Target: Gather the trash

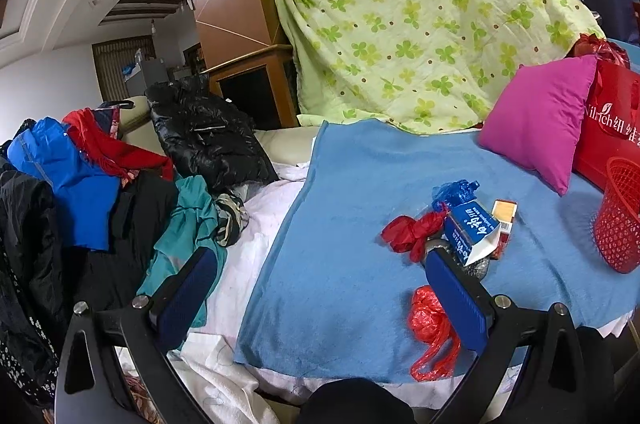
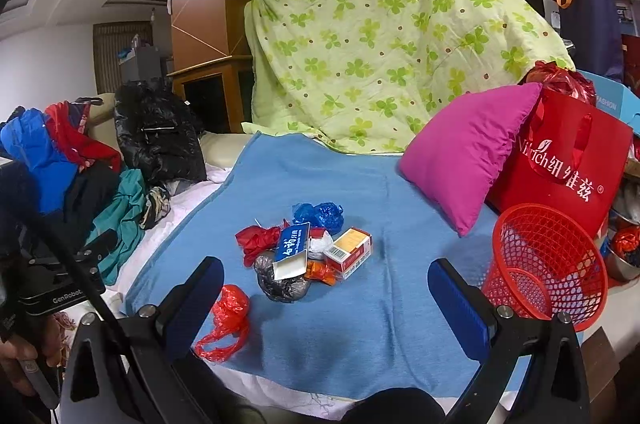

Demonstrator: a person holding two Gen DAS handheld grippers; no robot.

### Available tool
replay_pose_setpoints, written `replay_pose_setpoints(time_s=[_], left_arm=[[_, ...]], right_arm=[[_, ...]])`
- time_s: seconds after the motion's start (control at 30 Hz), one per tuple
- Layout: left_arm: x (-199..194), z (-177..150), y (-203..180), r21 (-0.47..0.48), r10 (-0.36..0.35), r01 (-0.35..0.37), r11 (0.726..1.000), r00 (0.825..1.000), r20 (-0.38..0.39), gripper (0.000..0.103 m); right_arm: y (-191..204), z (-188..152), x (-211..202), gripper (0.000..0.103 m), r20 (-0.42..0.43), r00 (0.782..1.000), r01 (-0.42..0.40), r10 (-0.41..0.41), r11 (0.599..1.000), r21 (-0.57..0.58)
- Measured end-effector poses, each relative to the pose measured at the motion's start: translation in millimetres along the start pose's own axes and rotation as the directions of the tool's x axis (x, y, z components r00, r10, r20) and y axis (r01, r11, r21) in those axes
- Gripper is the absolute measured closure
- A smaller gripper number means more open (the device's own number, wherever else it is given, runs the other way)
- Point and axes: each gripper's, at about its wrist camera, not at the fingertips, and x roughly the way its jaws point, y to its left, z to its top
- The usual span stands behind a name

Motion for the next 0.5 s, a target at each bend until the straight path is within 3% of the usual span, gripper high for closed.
replay_pose_setpoints(time_s=[0.5], left_arm=[[6.7, -5.3, 3.9, -0.008, -0.003, 0.003, 1.0, 1.0, -0.013, 0.0]], right_arm=[[4.5, -2.3, 3.6, 0.0, -0.005, 1.0, 0.001, -0.001, 1.0, -0.003]])
